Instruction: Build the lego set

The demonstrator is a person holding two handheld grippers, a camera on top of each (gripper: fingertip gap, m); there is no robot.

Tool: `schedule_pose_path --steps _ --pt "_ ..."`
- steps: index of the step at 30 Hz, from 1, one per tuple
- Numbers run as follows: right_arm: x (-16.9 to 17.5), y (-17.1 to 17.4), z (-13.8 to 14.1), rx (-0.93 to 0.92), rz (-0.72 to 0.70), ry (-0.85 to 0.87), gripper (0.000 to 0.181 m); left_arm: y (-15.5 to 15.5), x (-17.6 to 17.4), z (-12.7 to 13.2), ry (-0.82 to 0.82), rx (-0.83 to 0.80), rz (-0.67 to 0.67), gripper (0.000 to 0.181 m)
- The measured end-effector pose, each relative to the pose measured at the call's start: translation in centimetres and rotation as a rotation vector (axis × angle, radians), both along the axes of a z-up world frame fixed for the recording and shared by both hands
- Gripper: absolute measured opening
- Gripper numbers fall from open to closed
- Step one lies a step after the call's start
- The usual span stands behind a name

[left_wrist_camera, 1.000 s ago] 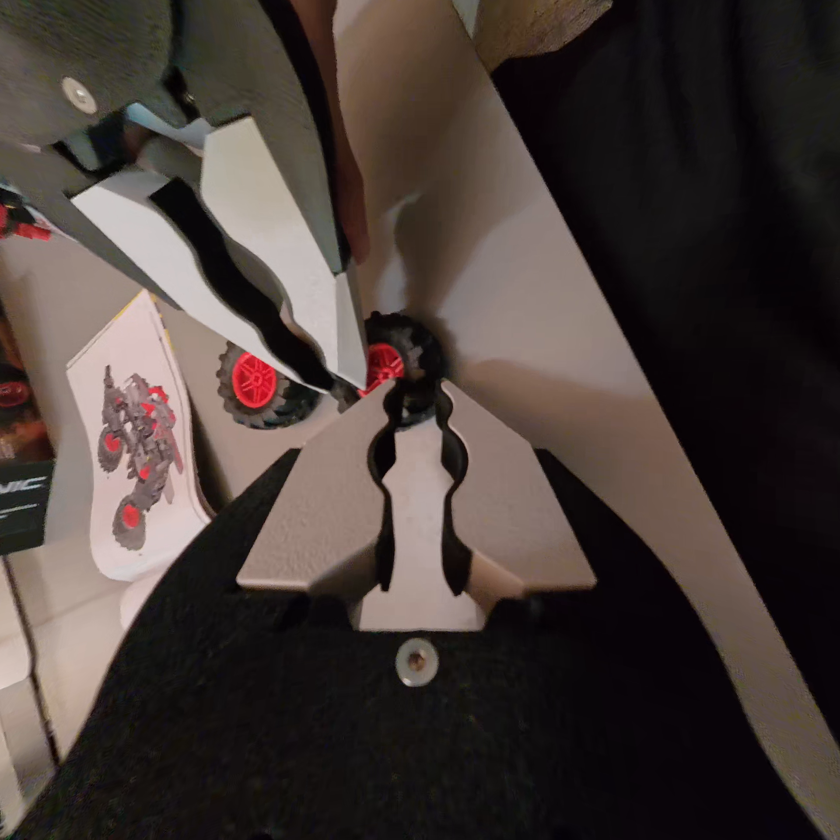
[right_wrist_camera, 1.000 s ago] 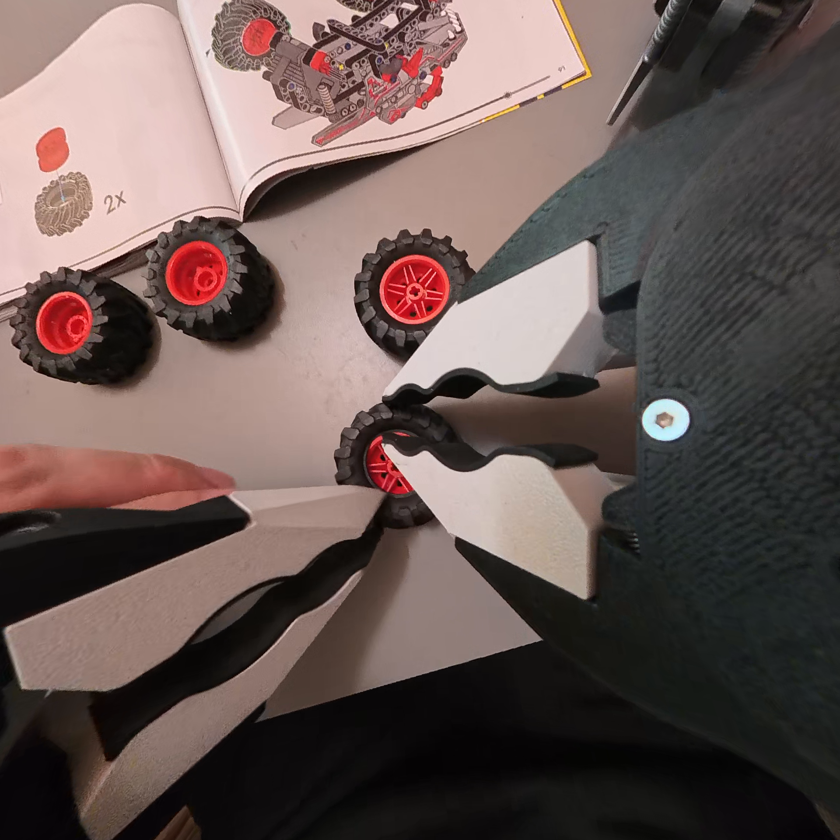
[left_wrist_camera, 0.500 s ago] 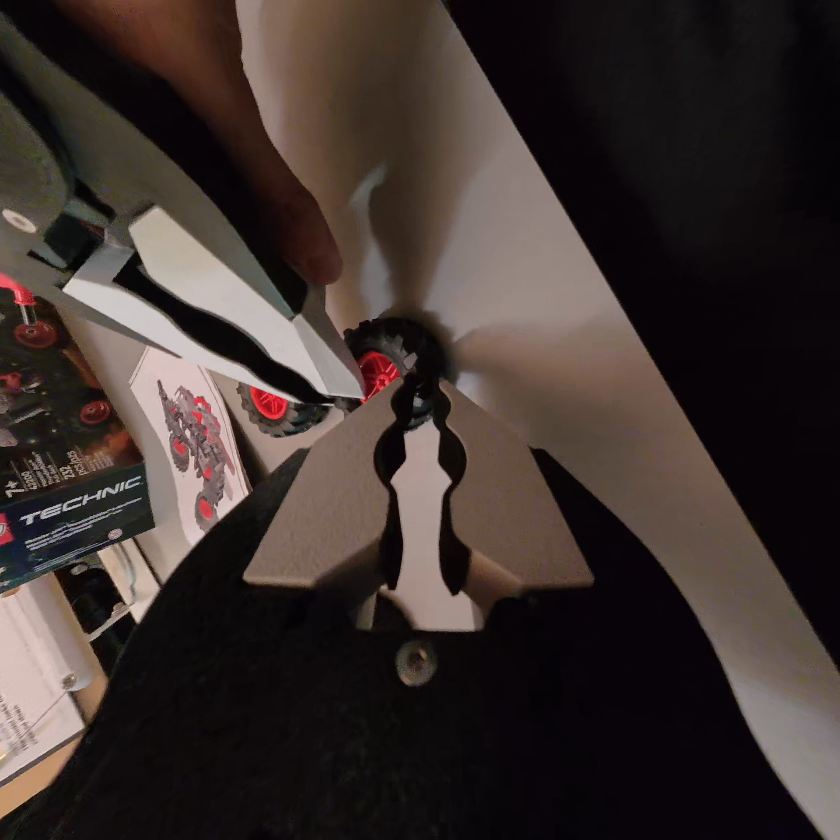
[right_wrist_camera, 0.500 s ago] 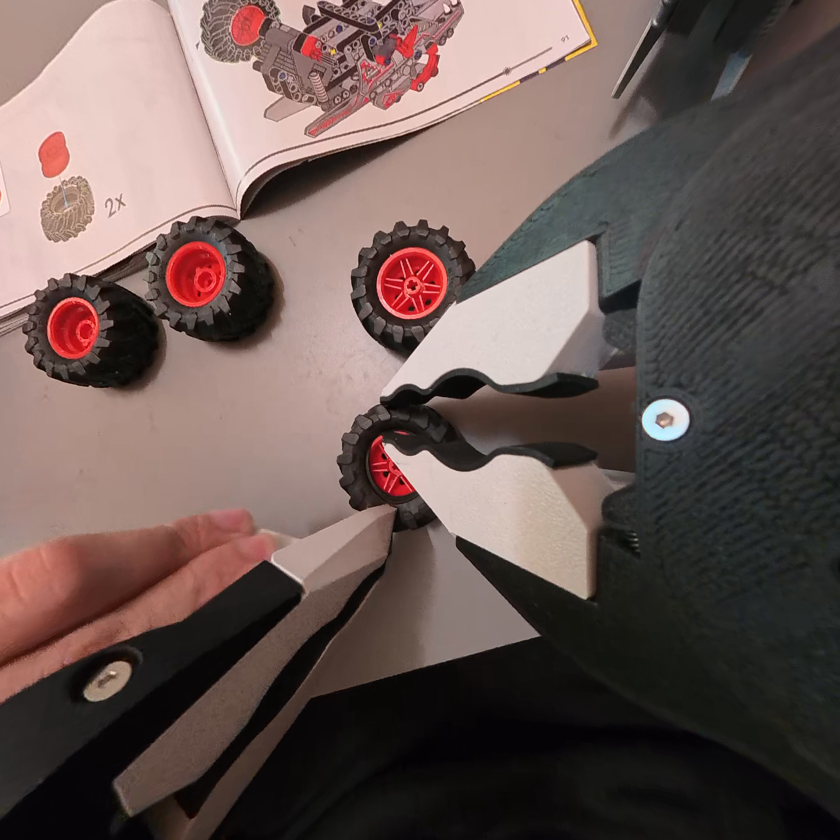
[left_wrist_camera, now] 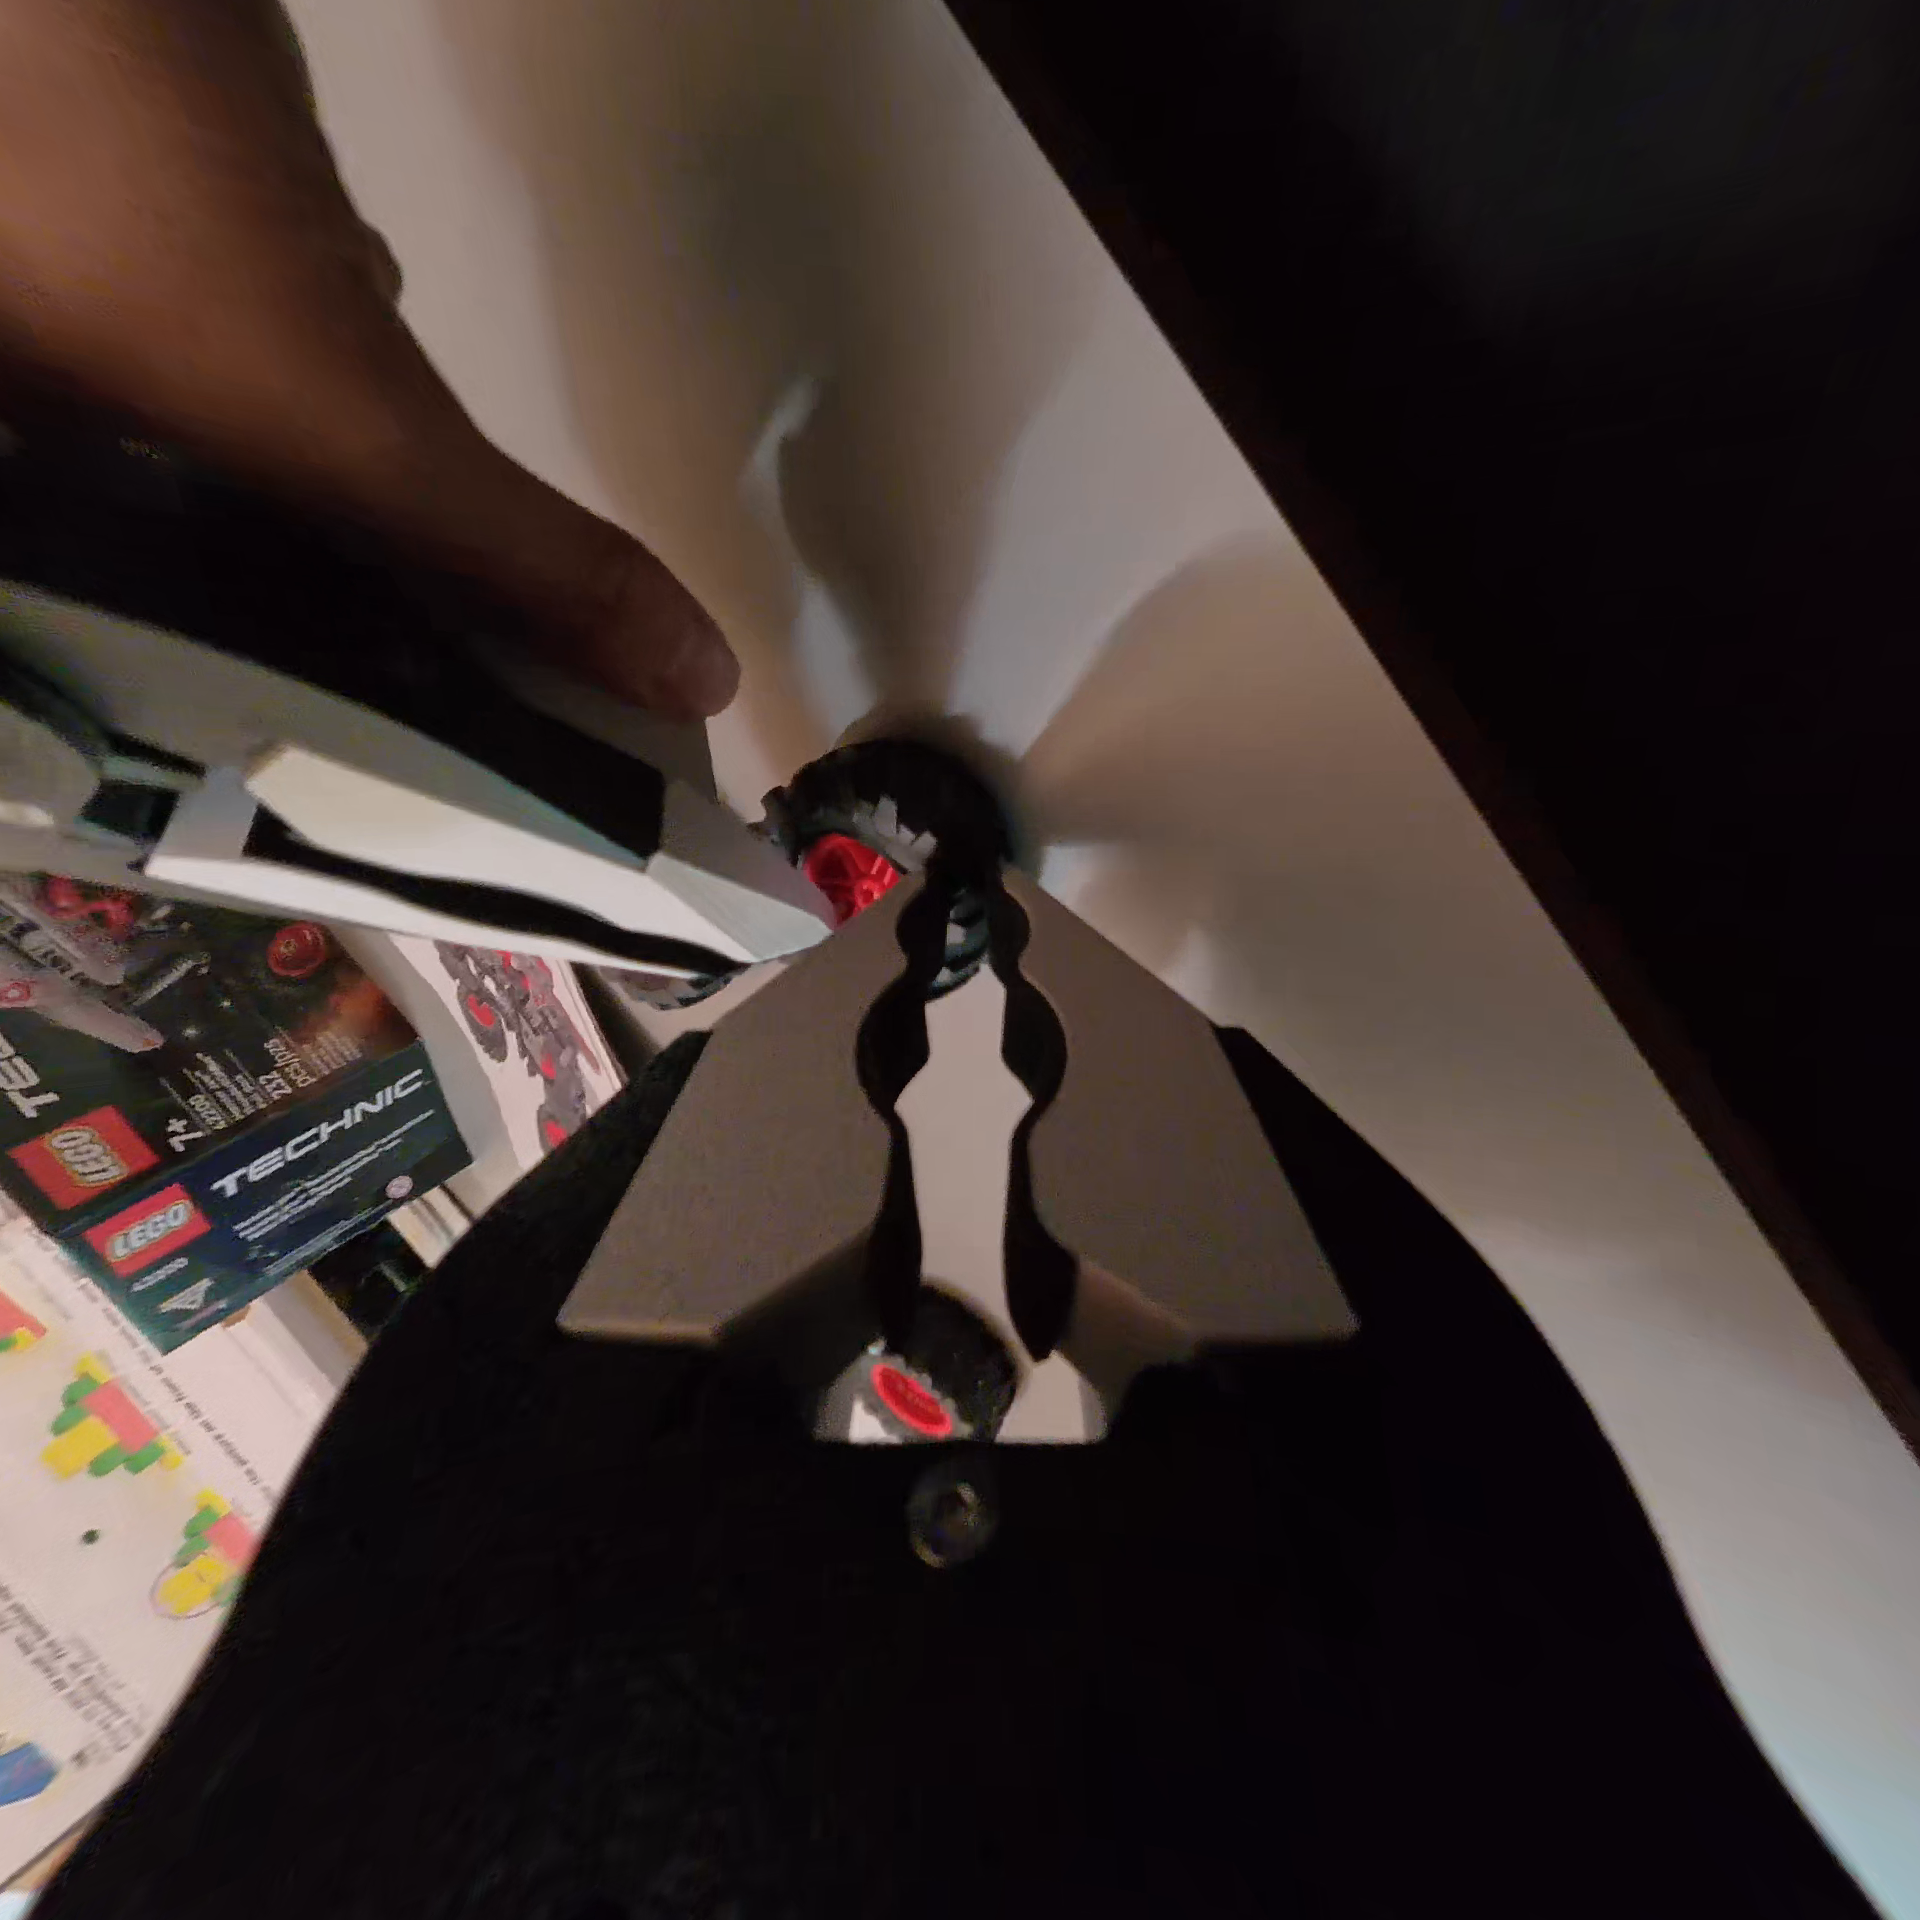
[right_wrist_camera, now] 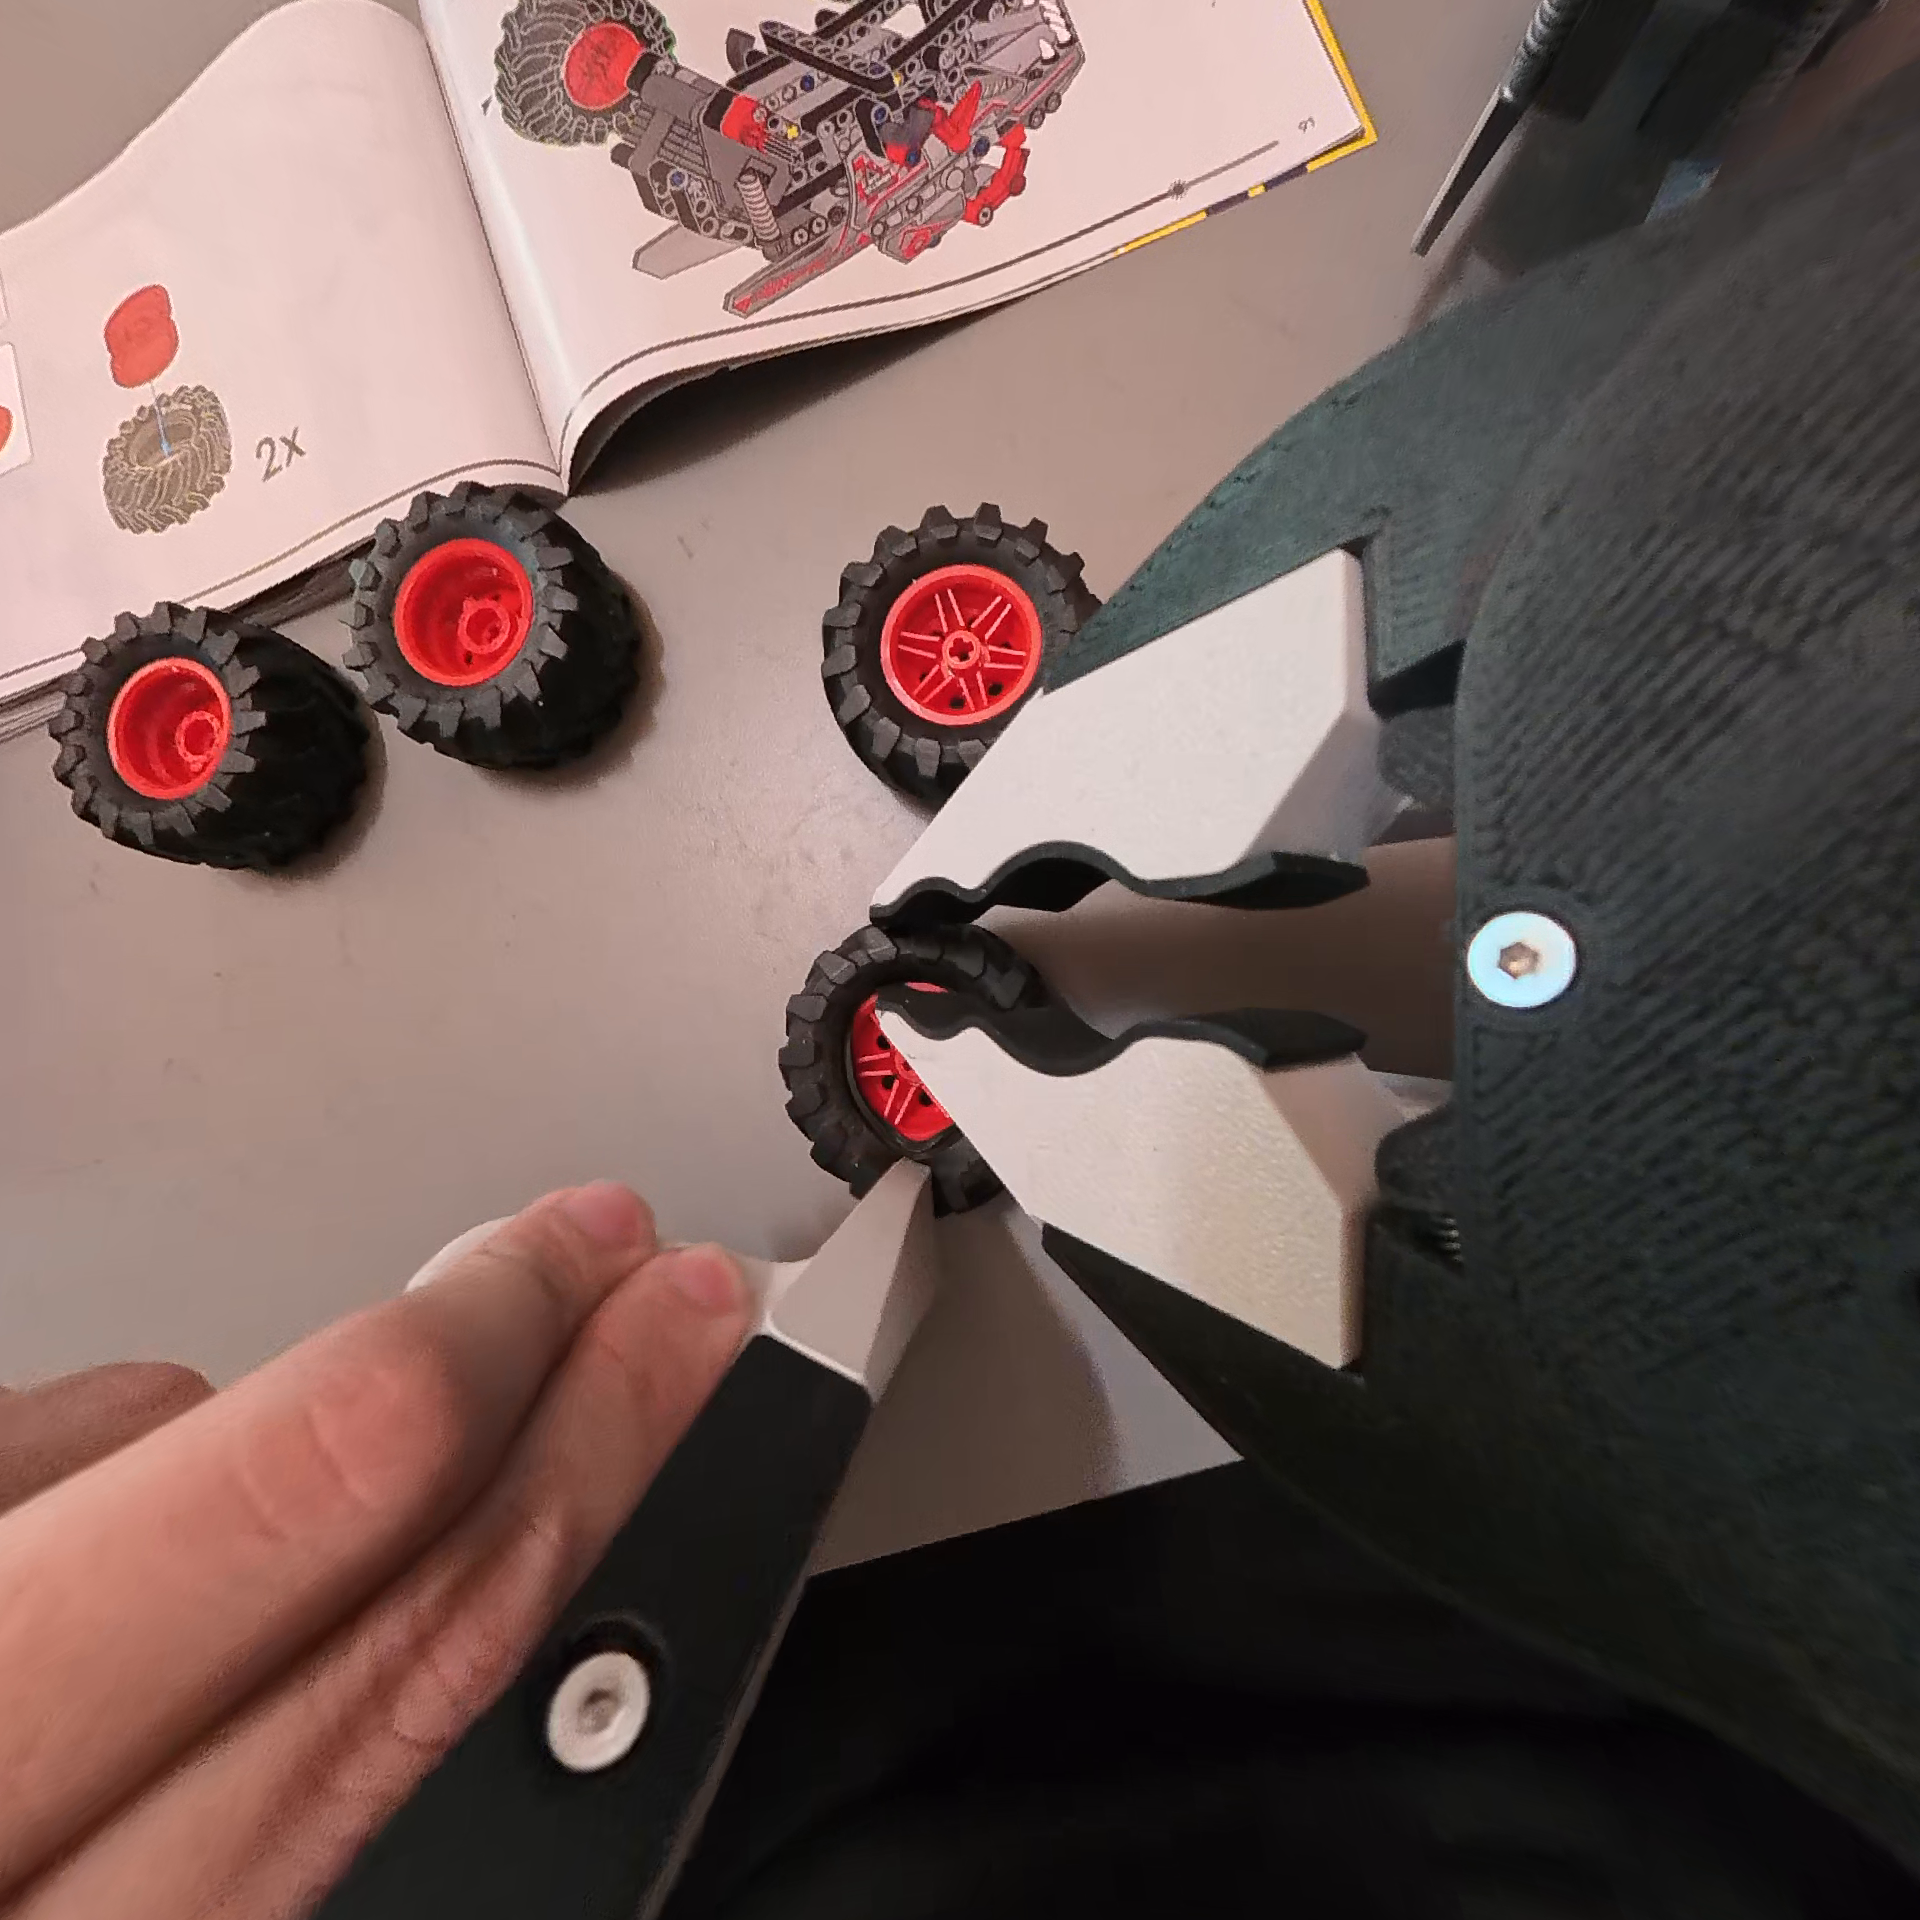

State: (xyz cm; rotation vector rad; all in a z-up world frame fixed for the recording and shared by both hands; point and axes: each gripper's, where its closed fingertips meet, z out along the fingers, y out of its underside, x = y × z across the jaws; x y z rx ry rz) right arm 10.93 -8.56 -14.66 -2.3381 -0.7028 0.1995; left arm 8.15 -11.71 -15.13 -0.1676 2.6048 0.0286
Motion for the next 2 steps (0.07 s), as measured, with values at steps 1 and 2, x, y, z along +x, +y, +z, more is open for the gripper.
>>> schedule_pose_path --steps 1,2 --pt "-0.01 0.0 0.0 0.0 0.001 0.002 0.013 -0.02 0.0 -0.03 0.01 0.002 0.007 0.003" --pt "-0.01 0.02 0.0 0.001 -0.001 0.006 0.012 -0.03 0.0 -0.06 0.02 -0.006 0.016 0.003"
